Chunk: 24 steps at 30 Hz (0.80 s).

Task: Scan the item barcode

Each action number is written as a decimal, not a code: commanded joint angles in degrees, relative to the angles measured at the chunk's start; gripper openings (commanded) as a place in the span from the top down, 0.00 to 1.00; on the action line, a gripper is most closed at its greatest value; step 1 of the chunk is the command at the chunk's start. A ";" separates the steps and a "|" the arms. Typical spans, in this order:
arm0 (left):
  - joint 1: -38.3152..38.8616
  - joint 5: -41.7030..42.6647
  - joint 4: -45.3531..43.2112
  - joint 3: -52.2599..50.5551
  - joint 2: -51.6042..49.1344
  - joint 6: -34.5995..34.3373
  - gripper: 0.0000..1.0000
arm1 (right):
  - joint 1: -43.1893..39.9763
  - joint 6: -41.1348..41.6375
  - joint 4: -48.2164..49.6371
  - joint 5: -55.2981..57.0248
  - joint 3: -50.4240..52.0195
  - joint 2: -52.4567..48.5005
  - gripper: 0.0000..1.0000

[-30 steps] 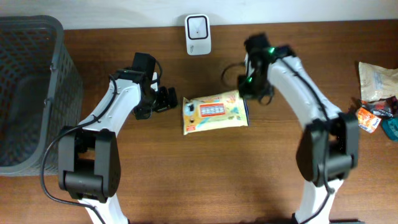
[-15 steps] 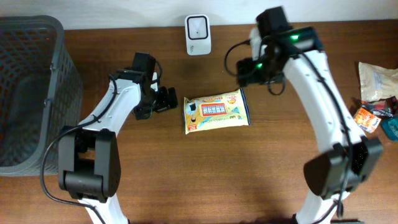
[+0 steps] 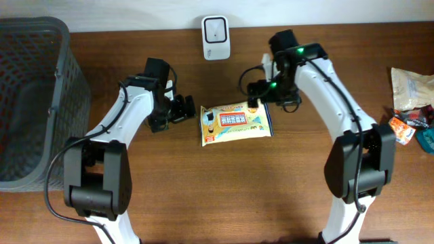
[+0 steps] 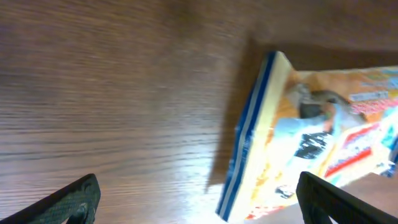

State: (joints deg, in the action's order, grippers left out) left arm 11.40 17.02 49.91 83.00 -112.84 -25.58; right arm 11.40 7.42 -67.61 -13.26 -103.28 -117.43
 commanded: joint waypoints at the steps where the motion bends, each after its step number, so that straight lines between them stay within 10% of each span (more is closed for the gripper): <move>1: 3.93 3.41 -1.25 0.17 -1.70 -1.11 0.04 | -6.84 5.33 -0.11 -0.33 -1.31 0.04 0.01; 15: 8.59 21.66 -11.78 0.17 -13.42 4.83 0.06 | -14.38 2.25 -3.89 -0.33 -1.01 -0.07 0.01; 24: 8.59 15.06 -13.40 0.20 -13.97 0.52 1.00 | -14.29 2.25 -1.38 -1.60 2.60 -0.09 0.01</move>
State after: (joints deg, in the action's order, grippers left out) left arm 19.81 36.67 36.56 84.16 -125.27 -23.97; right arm -3.03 10.26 -70.06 -13.82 -102.85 -117.43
